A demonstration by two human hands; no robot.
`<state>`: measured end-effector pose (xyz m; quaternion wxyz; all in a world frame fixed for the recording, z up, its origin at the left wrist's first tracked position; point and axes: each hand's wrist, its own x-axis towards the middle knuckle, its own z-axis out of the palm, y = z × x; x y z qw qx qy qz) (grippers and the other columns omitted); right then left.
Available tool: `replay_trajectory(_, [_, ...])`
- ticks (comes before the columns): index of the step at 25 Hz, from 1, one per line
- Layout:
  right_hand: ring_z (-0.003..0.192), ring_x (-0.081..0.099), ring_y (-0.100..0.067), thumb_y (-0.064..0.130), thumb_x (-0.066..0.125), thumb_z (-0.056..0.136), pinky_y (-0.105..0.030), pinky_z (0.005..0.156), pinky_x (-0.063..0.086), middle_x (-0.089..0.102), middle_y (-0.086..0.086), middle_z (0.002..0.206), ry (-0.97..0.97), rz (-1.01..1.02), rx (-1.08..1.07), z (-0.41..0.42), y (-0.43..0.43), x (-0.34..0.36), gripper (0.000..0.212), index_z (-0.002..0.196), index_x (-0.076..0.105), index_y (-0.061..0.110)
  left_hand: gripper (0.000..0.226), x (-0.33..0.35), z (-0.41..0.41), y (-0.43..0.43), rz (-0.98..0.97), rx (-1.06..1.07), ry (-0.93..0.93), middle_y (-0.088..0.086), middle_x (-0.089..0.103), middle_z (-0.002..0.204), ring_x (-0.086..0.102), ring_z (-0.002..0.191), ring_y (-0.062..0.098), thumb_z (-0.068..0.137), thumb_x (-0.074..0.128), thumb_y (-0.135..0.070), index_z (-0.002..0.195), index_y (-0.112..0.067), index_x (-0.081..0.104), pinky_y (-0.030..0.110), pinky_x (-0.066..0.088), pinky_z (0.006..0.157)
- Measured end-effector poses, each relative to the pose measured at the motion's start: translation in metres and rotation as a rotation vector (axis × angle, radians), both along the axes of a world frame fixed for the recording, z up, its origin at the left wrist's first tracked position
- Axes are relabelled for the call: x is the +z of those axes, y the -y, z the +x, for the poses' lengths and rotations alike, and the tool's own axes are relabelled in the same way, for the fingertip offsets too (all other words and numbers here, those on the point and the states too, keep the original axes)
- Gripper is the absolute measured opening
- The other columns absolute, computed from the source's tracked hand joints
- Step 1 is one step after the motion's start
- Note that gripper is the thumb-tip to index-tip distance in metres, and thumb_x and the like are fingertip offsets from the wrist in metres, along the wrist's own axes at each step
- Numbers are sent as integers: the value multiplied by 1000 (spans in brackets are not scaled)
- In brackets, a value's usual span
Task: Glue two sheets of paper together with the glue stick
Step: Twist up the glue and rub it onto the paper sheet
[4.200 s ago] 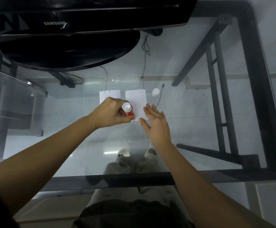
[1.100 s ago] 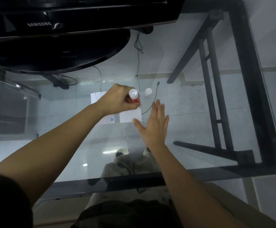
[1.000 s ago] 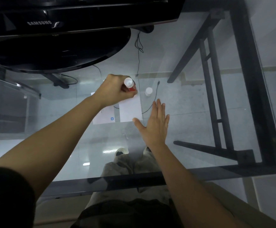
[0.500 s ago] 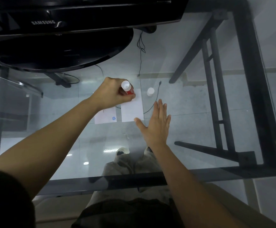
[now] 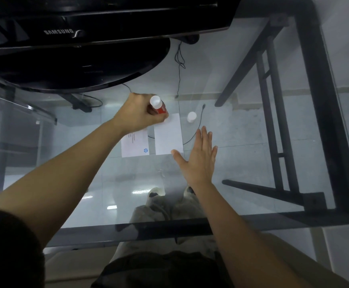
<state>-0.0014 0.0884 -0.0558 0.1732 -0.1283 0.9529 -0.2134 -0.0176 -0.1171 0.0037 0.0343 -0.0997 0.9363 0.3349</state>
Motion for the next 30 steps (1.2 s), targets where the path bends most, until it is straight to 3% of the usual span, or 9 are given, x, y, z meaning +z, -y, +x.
replay_trajectory(6, [143,-6,-21,57,54,81,-39,109,-8,1,-4,157,-4,-16,-6,-1,-1,0,91,145,7,14,18,2,46,-13,46,-140,114,1,71,76,64,68,12,71,76,-25,79,-12,68,24,52,64])
replay_trajectory(12, [143,-6,-21,56,55,81,-39,108,-10,2,-3,157,7,-29,-9,-2,1,-1,89,145,8,14,21,-3,10,20,70,133,68,2,68,76,63,71,13,73,75,-32,82,-15,66,16,46,59])
replay_trajectory(15, [144,-1,-24,55,55,82,-44,110,-6,10,-5,157,-16,-73,-12,0,0,1,80,144,19,20,15,-7,20,13,594,387,33,-8,69,80,64,72,2,75,74,-16,85,-27,67,11,49,65])
replay_trajectory(18, [143,1,-28,51,52,85,-51,110,-5,16,-5,155,-80,-57,84,2,0,2,56,135,38,32,18,-13,38,-6,1274,703,-38,0,72,79,66,74,11,83,59,0,85,-14,70,19,54,70])
replay_trajectory(20, [143,2,-27,52,50,86,-54,109,-6,17,-5,155,-81,-20,122,1,-1,2,51,133,41,35,19,-15,43,-14,1554,868,-38,7,73,81,69,73,15,87,55,-7,80,-8,72,19,55,66])
replay_trajectory(22, [143,3,-27,51,50,87,-55,110,-4,18,-5,155,-70,-29,129,-1,-1,2,50,133,42,35,16,-14,35,-16,1667,973,-10,10,73,81,70,70,17,87,58,-15,84,-5,70,20,56,62])
replay_trajectory(24, [143,4,-26,51,50,86,-56,110,-3,19,-5,154,-66,-50,123,-1,-2,2,49,132,43,35,17,-10,18,-14,1631,941,25,7,73,83,69,71,15,87,60,-22,96,-8,64,21,56,63])
replay_trajectory(26, [143,5,-26,52,50,86,-57,110,-3,21,-4,154,-68,-67,117,0,-3,3,49,132,44,34,19,-3,-6,-9,1427,765,42,2,71,93,68,78,11,87,61,-19,104,-12,62,21,54,69])
replay_trajectory(30, [143,4,-25,52,49,87,-56,110,-3,20,-3,154,-62,-73,118,-1,-3,2,48,132,44,35,35,9,-49,-4,576,271,76,2,61,106,62,94,15,81,69,-12,113,-13,55,21,47,81])
